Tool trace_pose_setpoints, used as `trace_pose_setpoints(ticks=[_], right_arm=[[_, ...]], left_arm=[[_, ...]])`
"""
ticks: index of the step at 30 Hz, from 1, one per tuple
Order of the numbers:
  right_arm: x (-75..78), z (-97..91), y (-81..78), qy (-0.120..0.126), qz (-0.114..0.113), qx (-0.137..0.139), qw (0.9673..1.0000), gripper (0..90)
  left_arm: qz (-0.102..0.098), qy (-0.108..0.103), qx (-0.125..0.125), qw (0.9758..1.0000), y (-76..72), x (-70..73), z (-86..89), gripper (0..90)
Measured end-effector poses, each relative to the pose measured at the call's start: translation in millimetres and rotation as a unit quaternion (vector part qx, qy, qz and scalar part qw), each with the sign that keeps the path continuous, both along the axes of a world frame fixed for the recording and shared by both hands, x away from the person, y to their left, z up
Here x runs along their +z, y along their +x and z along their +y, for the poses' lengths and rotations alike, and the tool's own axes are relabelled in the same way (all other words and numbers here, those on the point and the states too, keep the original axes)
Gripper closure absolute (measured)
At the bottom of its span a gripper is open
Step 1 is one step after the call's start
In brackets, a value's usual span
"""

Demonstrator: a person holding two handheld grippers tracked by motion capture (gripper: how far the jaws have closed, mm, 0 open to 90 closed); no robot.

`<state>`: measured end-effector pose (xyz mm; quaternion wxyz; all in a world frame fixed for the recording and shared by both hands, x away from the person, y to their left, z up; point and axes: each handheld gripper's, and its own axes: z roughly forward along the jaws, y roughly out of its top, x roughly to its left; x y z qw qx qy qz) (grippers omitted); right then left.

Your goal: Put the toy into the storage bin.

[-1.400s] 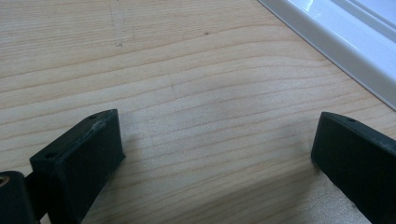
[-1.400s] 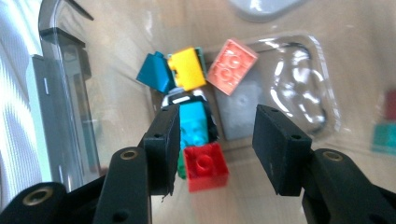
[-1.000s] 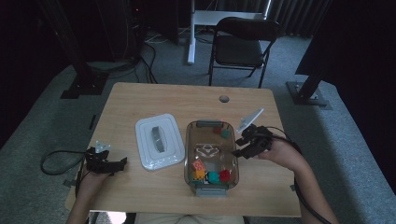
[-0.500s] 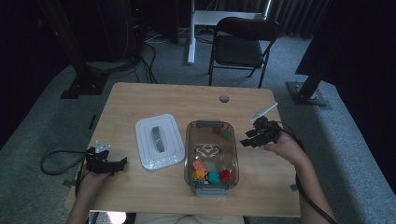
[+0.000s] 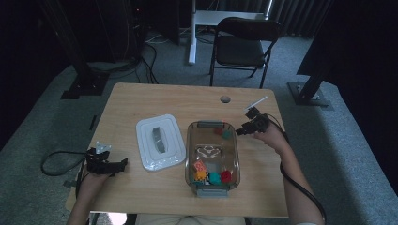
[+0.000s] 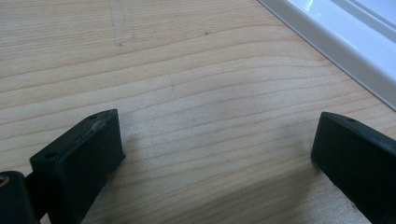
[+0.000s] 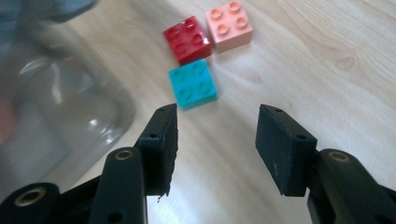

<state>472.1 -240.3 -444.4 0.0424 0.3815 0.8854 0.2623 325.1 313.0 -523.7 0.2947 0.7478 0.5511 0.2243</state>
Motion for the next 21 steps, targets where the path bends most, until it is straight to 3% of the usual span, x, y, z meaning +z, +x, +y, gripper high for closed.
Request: trace_pose_setpoints(ticks=[7, 13, 21], right_arm=[[-14.8, 16.6, 14.6, 0.005, 0.018, 0.014, 0.9997, 48.3], [-30.6, 35.2, 23.8, -0.016, 0.042, 0.032, 0.9985, 48.3], [-42.5, 48.9, 28.7, -0.039, 0.051, 0.043, 0.997, 48.4]], left_arm=[[0.0, 0.0, 0.0, 1.0, 0.0, 0.0, 0.0, 2.6], [0.0, 0.0, -0.001, 1.0, 0.2, 0.0, 0.1, 2.6], [0.0, 0.0, -0.002, 1.0, 0.4, 0.0, 0.1, 2.6]])
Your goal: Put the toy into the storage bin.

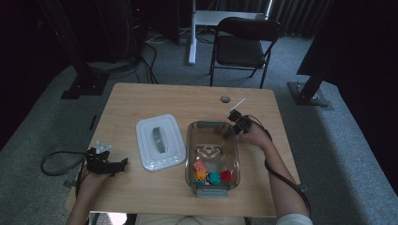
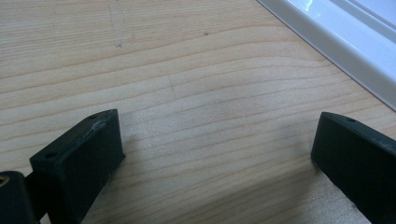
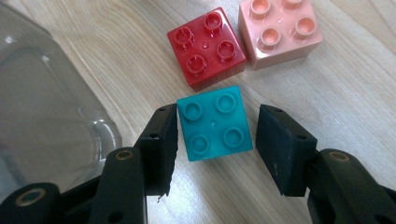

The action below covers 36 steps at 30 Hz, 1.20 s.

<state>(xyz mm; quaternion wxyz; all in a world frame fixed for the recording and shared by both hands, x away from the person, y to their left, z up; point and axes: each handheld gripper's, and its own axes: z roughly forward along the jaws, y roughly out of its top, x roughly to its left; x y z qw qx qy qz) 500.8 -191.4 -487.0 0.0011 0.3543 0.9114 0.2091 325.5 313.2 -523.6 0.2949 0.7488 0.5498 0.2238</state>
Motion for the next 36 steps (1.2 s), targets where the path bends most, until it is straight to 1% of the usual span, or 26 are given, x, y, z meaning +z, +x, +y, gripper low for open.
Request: trace_pose_setpoints(ticks=[3, 4, 7, 9, 12, 15, 17, 20, 22, 24, 25, 27, 31, 32, 35, 36], right_arm=[[-1.9, 1.4, 0.3, -0.001, -0.005, 0.001, 1.0, 49.5], [-2.3, 1.5, 0.9, 0.003, -0.005, -0.001, 1.0, 50.5], [-2.2, 2.0, -0.1, -0.006, -0.017, -0.001, 0.9998, 56.7], [-1.9, 1.8, -0.6, -0.013, -0.024, -0.001, 0.9996, 57.5], [1.0, 0.8, -1.6, -0.017, -0.027, -0.006, 0.9995, 58.8], [2.8, -0.8, -2.7, -0.021, -0.022, -0.002, 0.9995, 58.8], [7.6, -6.0, -6.6, -0.021, -0.022, 0.002, 0.9995, 58.8], [13.9, -15.0, -12.0, -0.019, -0.026, -0.002, 0.9995, 58.8], [17.4, -21.8, -15.1, -0.01, -0.027, -0.008, 0.9996, 58.8], [19.1, -24.6, -17.3, -0.011, -0.03, -0.009, 0.9995, 58.8], [22.6, -29.7, -22.2, -0.007, -0.031, -0.008, 0.9995, 58.8], [26.2, -33.8, -27.0, -0.006, -0.035, -0.006, 0.9993, 58.8], [30.2, -37.7, -32.8, -0.004, -0.039, -0.002, 0.9992, 58.8], [34.9, -42.0, -39.8, -0.006, -0.041, 0.001, 0.9991, 58.8], [39.2, -46.6, -47.3, -0.002, -0.041, 0.007, 0.9991, 58.8], [39.2, -46.6, -47.3, -0.002, -0.041, 0.007, 0.9991, 58.8]], left_arm=[[0.0, 0.0, 0.0, 1.0, 0.0, 0.0, 0.0, 2.7], [0.0, 0.0, 0.0, 1.0, 0.0, 0.0, 0.0, 2.7], [0.0, 0.0, 0.0, 1.0, 0.0, 0.0, 0.0, 2.7], [0.0, 0.0, 0.0, 1.0, 0.0, 0.0, 0.0, 2.6], [0.0, 0.0, 0.0, 1.0, 0.0, 0.0, 0.0, 2.7], [0.0, 0.0, 0.0, 1.0, 0.0, 0.0, 0.0, 2.7], [0.0, 0.0, 0.0, 1.0, 0.0, 0.0, 0.0, 2.7], [0.0, 0.0, 0.0, 1.0, 0.0, 0.0, 0.0, 2.7], [0.0, 0.0, 0.0, 1.0, 0.0, 0.0, 0.0, 2.7], [0.0, 0.0, 0.0, 1.0, 0.0, 0.0, 0.0, 2.6], [0.0, 0.0, 0.0, 1.0, 0.0, 0.0, 0.0, 2.7], [0.0, 0.0, 0.0, 1.0, 0.0, 0.0, 0.0, 2.7], [0.0, 0.0, 0.0, 1.0, 0.0, 0.0, 0.0, 2.6], [0.0, 0.0, 0.0, 1.0, 0.0, 0.0, 0.0, 2.7], [0.0, 0.0, 0.0, 1.0, 0.0, 0.0, 0.0, 2.6], [0.0, 0.0, 0.0, 1.0, 0.0, 0.0, 0.0, 2.7]])
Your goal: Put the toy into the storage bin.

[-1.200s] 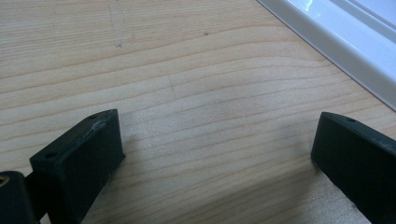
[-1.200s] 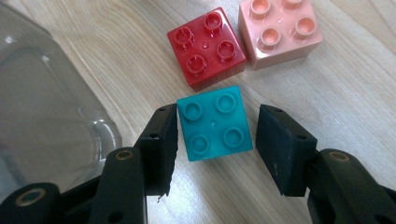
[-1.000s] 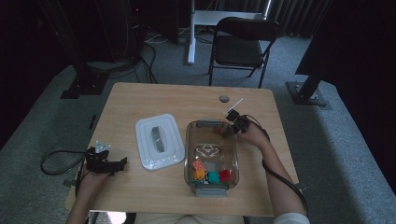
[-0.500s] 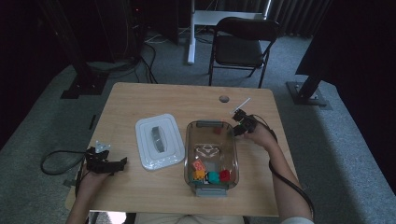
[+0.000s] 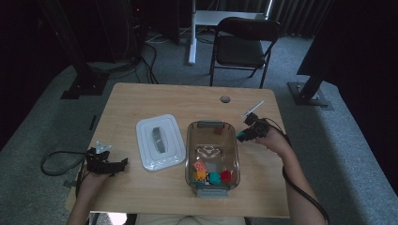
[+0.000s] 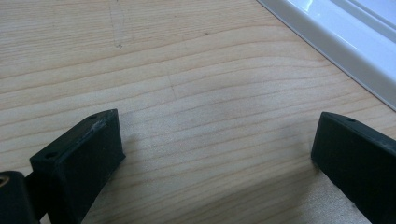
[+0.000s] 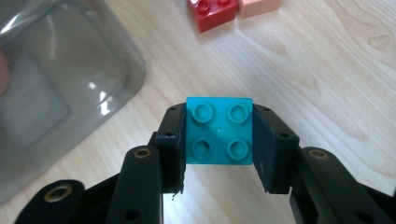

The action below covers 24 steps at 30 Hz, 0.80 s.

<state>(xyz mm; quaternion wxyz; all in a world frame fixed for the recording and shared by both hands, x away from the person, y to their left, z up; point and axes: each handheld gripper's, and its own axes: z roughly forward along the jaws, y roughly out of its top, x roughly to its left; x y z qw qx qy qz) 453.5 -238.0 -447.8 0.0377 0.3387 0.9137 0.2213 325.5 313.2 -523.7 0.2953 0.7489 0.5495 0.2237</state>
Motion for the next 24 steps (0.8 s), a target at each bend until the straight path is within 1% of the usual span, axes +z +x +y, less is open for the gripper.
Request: trace_pose_setpoints(ticks=[1, 2, 3, 4, 5, 6, 9, 10, 11, 12, 13, 14, 15, 16, 17, 18, 19, 20, 21, 22, 23, 24], right_arm=[[1.5, -1.6, -2.4, 0.0, -0.002, 0.001, 1.0, 58.8], [5.3, -5.7, -8.4, 0.006, -0.005, 0.006, 1.0, 58.8], [5.3, -5.7, -8.4, 0.006, -0.005, 0.006, 1.0, 58.8], [9.4, -9.8, -14.9, 0.009, -0.01, 0.01, 0.9999, 58.8], [9.4, -9.8, -14.9, 0.009, -0.01, 0.01, 0.9999, 58.8], [12.9, -12.6, -21.0, 0.006, -0.015, 0.015, 0.9998, 58.8], [19.6, -14.7, -31.2, 0.004, -0.023, 0.025, 0.9994, 58.8], [19.6, -14.7, -31.2, 0.004, -0.023, 0.025, 0.9994, 58.8], [26.6, -15.1, -39.9, 0.005, -0.029, 0.04, 0.9988, 58.8], [30.8, -14.9, -44.3, 0.004, -0.033, 0.047, 0.9983, 58.8], [35.3, -14.7, -48.6, 0.003, -0.037, 0.054, 0.9978, 58.8], [35.3, -14.7, -48.6, 0.003, -0.037, 0.054, 0.9978, 58.8], [45.8, -13.8, -56.7, 0.003, -0.046, 0.071, 0.9964, 58.8], [50.7, -13.3, -59.7, 0.003, -0.05, 0.078, 0.9957, 58.8], [50.7, -13.3, -59.7, 0.003, -0.05, 0.078, 0.9957, 58.8], [59.7, -11.6, -64.9, 0.003, -0.058, 0.088, 0.9944, 58.8], [59.7, -11.6, -64.9, 0.003, -0.058, 0.088, 0.9944, 58.8], [70.5, -8.7, -70.9, 0.011, -0.069, 0.098, 0.9928, 58.8], [75.8, -6.7, -73.9, 0.014, -0.075, 0.105, 0.9916, 58.8], [80.7, -4.4, -76.5, 0.021, -0.081, 0.113, 0.99, 58.8], [80.7, -4.4, -76.5, 0.021, -0.081, 0.113, 0.99, 58.8], [85.4, -1.6, -79.6, 0.024, -0.085, 0.122, 0.9886, 58.8]], left_arm=[[0.0, 0.0, 0.0, 1.0, 0.0, 0.0, 0.0, 2.7], [0.0, 0.0, 0.0, 1.0, 0.0, 0.0, 0.0, 2.7], [0.0, 0.0, 0.0, 1.0, 0.0, 0.0, 0.0, 2.7], [0.0, 0.0, 0.0, 1.0, 0.0, 0.0, 0.0, 2.6], [0.0, 0.0, 0.0, 1.0, 0.0, 0.0, 0.0, 2.6], [0.0, 0.0, 0.0, 1.0, 0.0, 0.0, 0.0, 2.7], [0.0, 0.0, 0.0, 1.0, 0.0, 0.0, -0.1, 2.7], [0.0, 0.0, 0.0, 1.0, 0.0, 0.0, -0.1, 2.7], [0.0, 0.0, 0.001, 1.0, 0.0, 0.0, -0.1, 2.7], [0.0, 0.0, 0.001, 1.0, 0.0, 0.0, -0.1, 2.7], [0.0, 0.0, 0.001, 1.0, 0.0, 0.0, -0.1, 2.7], [0.0, 0.0, 0.001, 1.0, 0.0, 0.0, -0.1, 2.6], [0.0, 0.0, 0.001, 1.0, 0.1, 0.0, -0.2, 2.6], [0.0, 0.0, 0.001, 1.0, 0.1, 0.0, -0.2, 2.6], [0.0, 0.0, 0.001, 1.0, 0.1, 0.0, -0.2, 2.6], [0.0, 0.001, 0.001, 1.0, 0.1, 0.0, -0.2, 2.6], [-0.001, 0.0, 0.002, 1.0, 0.1, 0.0, -0.3, 2.6], [-0.001, 0.0, 0.002, 1.0, 0.1, -0.1, -0.3, 2.6], [-0.001, 0.0, 0.001, 1.0, 0.1, -0.1, -0.3, 2.7], [-0.001, 0.0, 0.002, 1.0, 0.1, -0.1, -0.3, 2.7], [-0.001, 0.0, 0.002, 1.0, 0.1, -0.1, -0.3, 2.7], [-0.001, 0.0, 0.002, 1.0, 0.1, -0.1, -0.3, 2.7]])
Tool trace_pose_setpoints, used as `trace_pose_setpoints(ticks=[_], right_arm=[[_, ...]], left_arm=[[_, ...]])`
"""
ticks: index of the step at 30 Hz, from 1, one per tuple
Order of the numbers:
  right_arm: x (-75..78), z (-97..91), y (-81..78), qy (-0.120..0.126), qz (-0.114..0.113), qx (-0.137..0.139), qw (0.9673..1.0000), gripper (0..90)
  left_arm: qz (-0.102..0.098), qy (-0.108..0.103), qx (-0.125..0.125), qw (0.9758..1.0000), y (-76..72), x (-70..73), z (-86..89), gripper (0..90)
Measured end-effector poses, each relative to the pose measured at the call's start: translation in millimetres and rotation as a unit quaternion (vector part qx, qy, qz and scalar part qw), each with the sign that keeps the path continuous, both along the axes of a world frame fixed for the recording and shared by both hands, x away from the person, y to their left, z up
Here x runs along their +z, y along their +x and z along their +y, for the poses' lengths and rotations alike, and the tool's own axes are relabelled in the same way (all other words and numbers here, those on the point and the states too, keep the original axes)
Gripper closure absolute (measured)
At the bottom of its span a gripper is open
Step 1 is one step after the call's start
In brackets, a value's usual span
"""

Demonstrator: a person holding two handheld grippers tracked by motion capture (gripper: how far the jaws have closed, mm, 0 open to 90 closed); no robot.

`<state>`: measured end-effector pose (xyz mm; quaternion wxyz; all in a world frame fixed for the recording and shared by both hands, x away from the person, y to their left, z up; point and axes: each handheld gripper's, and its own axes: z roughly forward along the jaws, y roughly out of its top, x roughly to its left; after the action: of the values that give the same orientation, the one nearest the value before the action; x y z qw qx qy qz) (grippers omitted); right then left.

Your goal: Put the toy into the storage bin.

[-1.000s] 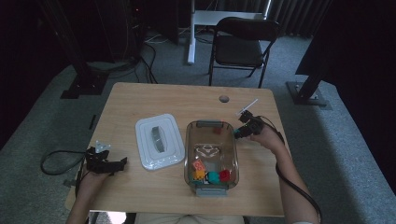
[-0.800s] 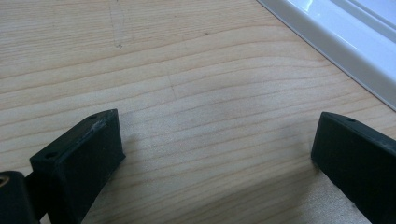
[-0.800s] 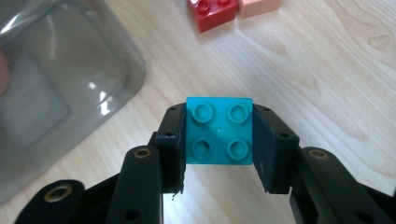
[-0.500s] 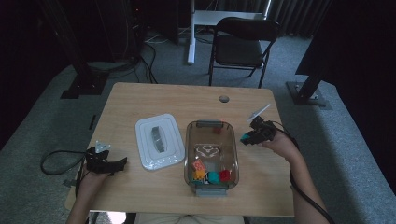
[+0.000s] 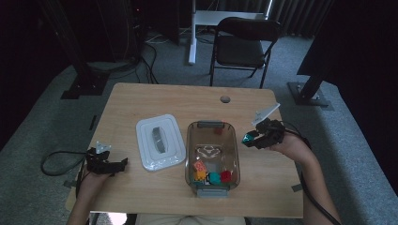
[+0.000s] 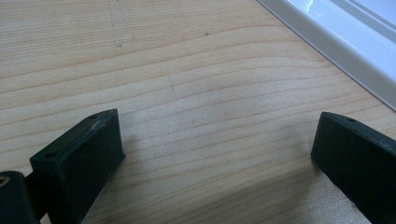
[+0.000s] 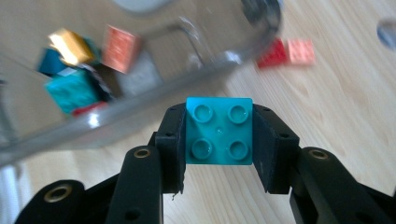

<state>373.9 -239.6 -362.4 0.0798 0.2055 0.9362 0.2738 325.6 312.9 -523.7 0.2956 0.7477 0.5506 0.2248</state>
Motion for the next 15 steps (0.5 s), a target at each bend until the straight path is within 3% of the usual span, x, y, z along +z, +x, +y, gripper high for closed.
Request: trace_pose_setpoints(ticks=[2, 3, 4, 6, 7, 15], right_arm=[[10.7, 11.1, -9.6, 0.0, -0.005, 0.034, 0.9994, 58.8], [10.7, 11.1, -9.6, 0.0, -0.005, 0.034, 0.9994, 58.8], [16.4, 20.4, -16.2, 0.002, -0.004, 0.063, 0.998, 58.8], [16.4, 20.4, -16.2, 0.002, -0.004, 0.063, 0.998, 58.8], [21.8, 33.9, -25.6, -0.004, -0.008, 0.096, 0.9953, 58.8], [16.7, 73.7, -43.2, -0.029, -0.013, 0.144, 0.989, 58.8]], left_arm=[[0.001, 0.0, 0.0, 1.0, -0.1, 0.1, 0.0, 2.7], [0.001, 0.0, 0.0, 1.0, -0.1, 0.1, 0.0, 2.7], [0.002, 0.0, -0.001, 1.0, -0.1, 0.2, 0.1, 2.7], [0.002, 0.0, -0.001, 1.0, -0.1, 0.2, 0.1, 2.7], [0.002, 0.0, -0.001, 1.0, -0.1, 0.2, 0.1, 2.7], [0.001, 0.0, -0.001, 1.0, -0.1, 0.1, 0.1, 2.7]])
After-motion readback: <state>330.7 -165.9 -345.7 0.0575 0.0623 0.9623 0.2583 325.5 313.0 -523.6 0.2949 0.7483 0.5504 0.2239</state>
